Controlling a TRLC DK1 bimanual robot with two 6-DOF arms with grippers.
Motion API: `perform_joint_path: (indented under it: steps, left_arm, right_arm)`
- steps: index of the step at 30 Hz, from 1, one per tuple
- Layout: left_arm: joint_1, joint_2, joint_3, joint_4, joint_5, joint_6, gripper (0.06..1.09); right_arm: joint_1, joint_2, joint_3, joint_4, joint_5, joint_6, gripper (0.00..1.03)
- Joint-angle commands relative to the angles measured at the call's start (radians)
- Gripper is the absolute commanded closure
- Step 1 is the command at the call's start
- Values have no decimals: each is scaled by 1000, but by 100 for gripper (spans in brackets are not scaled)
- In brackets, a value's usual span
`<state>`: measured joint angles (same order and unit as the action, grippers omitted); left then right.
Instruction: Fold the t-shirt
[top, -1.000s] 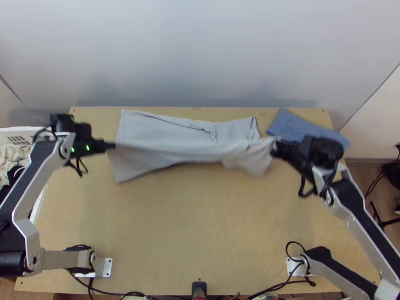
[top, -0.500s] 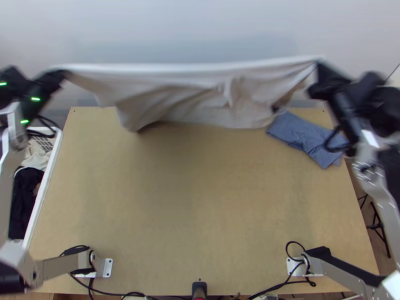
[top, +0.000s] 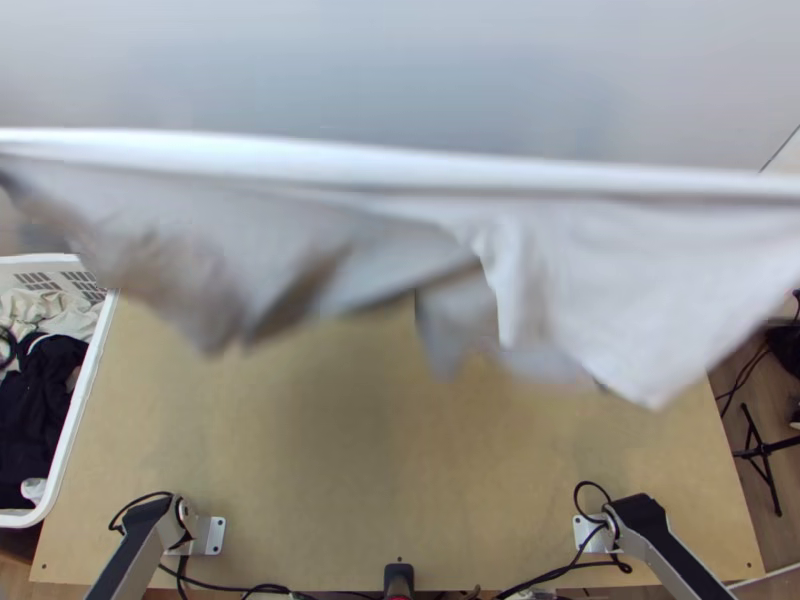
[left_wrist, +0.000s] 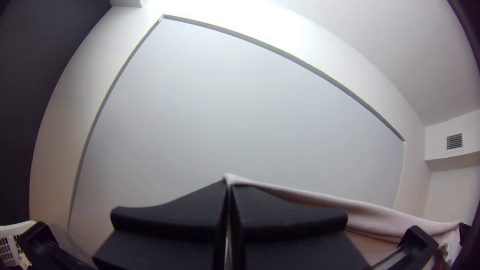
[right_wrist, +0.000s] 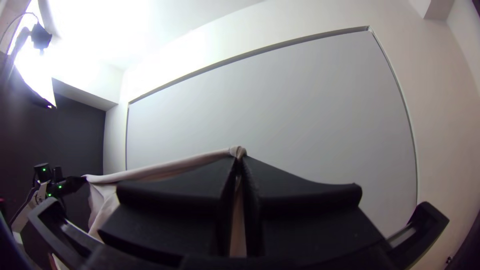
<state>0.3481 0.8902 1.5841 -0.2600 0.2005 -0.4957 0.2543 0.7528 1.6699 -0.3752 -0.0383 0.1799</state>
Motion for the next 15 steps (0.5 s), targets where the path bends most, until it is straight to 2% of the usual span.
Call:
perform_joint_path:
  steps: [1,6,11,15]
  left_arm:
    - [22,-114,-56,-41,23,39,105]
    - [8,-139,-171,-84,54,57,105]
    - [-20,-215,-535,-85,93,111,105]
    - [-112,-229,-826,-120,111,201,105]
  right_arm:
    - [7,-102,-12,-106,-3,-19,100]
    - [7,-107,-183,-106,3,-7,100]
    - [2,-175,-553,-114,15,101,100]
    - [34,-239,-895,-102,6,145,100]
